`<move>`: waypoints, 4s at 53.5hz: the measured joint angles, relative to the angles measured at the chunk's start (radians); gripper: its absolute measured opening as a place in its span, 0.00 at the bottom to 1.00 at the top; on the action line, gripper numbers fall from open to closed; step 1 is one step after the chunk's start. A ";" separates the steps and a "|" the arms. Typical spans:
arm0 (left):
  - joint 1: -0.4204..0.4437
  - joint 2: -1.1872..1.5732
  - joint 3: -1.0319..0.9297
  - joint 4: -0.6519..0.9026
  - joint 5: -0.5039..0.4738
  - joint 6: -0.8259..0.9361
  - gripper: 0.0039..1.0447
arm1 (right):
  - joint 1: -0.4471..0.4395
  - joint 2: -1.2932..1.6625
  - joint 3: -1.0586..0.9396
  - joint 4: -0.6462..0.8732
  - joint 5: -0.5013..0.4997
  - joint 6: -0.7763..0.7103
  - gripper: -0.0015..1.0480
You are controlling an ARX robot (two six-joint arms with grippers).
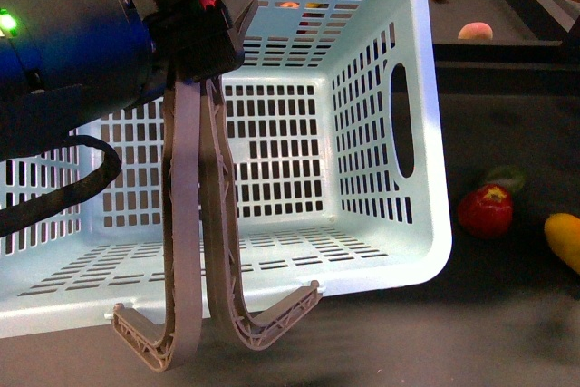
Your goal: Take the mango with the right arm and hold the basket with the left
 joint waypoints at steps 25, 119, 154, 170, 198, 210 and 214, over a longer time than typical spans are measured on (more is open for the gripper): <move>0.000 0.000 0.000 0.000 0.000 0.000 0.07 | 0.039 0.158 0.261 -0.147 0.032 -0.011 0.92; 0.000 0.000 0.001 0.000 0.000 0.000 0.07 | 0.309 -0.905 -0.424 -0.077 -0.420 0.237 0.54; 0.000 0.000 0.001 0.000 0.000 0.000 0.07 | 0.811 -0.869 -0.299 -0.095 -0.153 0.422 0.54; 0.000 0.000 0.001 0.000 0.000 0.000 0.07 | 0.863 -0.757 -0.257 -0.029 -0.089 0.461 0.70; 0.000 0.010 0.000 0.000 -0.002 0.008 0.07 | 0.784 -1.347 -0.518 -0.180 -0.034 0.504 0.92; 0.000 0.010 0.000 0.000 0.000 0.007 0.07 | 0.662 -1.765 -0.681 -0.442 -0.018 0.518 0.92; -0.001 0.010 0.000 0.000 0.001 0.008 0.07 | 0.615 -1.894 -0.728 -0.531 -0.023 0.531 0.92</move>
